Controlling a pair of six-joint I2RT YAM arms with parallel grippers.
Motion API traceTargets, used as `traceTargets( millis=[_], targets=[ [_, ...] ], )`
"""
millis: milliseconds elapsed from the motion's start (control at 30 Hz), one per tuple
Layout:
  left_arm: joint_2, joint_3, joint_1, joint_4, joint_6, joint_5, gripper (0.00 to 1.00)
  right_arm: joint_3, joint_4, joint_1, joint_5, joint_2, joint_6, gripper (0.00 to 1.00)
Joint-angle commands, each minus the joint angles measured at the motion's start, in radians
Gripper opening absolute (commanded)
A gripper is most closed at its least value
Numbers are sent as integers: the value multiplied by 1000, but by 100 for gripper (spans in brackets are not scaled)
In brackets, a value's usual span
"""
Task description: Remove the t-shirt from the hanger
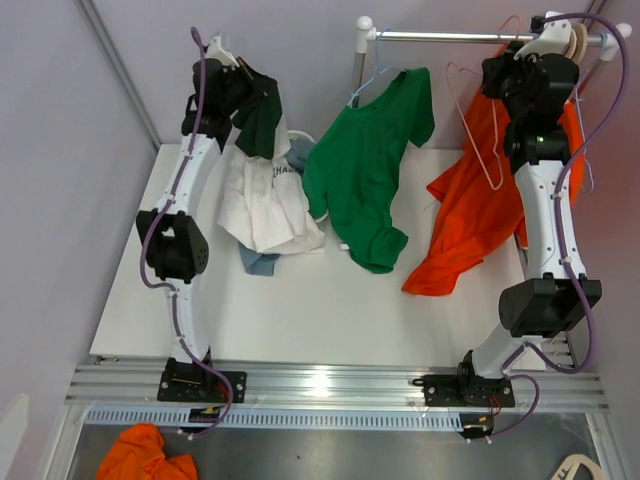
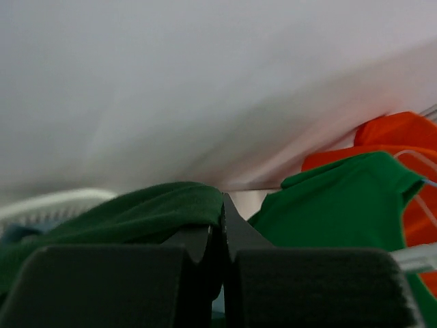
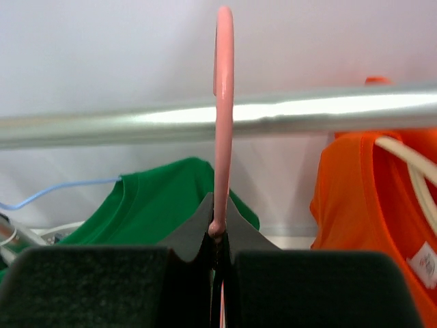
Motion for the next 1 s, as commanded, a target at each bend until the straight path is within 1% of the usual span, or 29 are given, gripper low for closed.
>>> traceTargets(
  millis=[0,67,200,367,433,467,533,567,600,633,667,700,733,767,800,833,867,900,967],
  targets=[
    [35,-48,-19,-122,-80,-85,1,63,106,5,25,20,-29,0],
    [53,-62,-23,-215,-126,-100,1,113,97,4,33,63,-36,0],
    [65,-81,-30,-305,-125,-119,1,217,28,4,46,153,-52,0],
    [24,-179,-30,-302,-109,-136,1,189,26,4,51,149,-40,0],
    [1,-205,-34,-303,-103,-148,1,161,31,2,59,135,-31,2],
    [-4,-217,-37,-308,-100,-154,9,153,31,4,60,132,-31,2],
    [-25,-239,-39,-319,-105,-165,12,138,28,2,63,128,-28,2],
    [-31,-255,-39,-307,-102,-157,20,135,26,4,63,126,-26,2],
    [-40,-281,-39,-297,-100,-151,23,132,23,4,63,124,-28,2],
    [-51,-283,-39,-293,-96,-149,33,129,22,4,63,121,-28,2],
    [-56,-288,-39,-294,-91,-145,40,127,19,4,65,120,-28,3],
    [-62,-288,-39,-293,-86,-140,49,127,17,4,65,118,-28,4],
    [-68,-288,-39,-293,-79,-139,60,127,14,4,63,114,-28,6],
    [-82,-283,-39,-303,-71,-139,75,129,14,2,63,112,-25,7],
    [-91,-280,-39,-308,-66,-143,80,129,10,4,63,108,-25,9],
    [-103,-282,-39,-311,-60,-148,84,129,8,4,63,105,-26,15],
    [-129,-283,-40,-322,-47,-157,91,132,6,4,65,100,-28,20],
    [-145,-283,-45,-322,-37,-171,92,133,2,2,66,95,-28,31],
    [-194,-283,-54,-332,-4,-185,95,138,-7,4,66,83,-29,39]
  ],
)
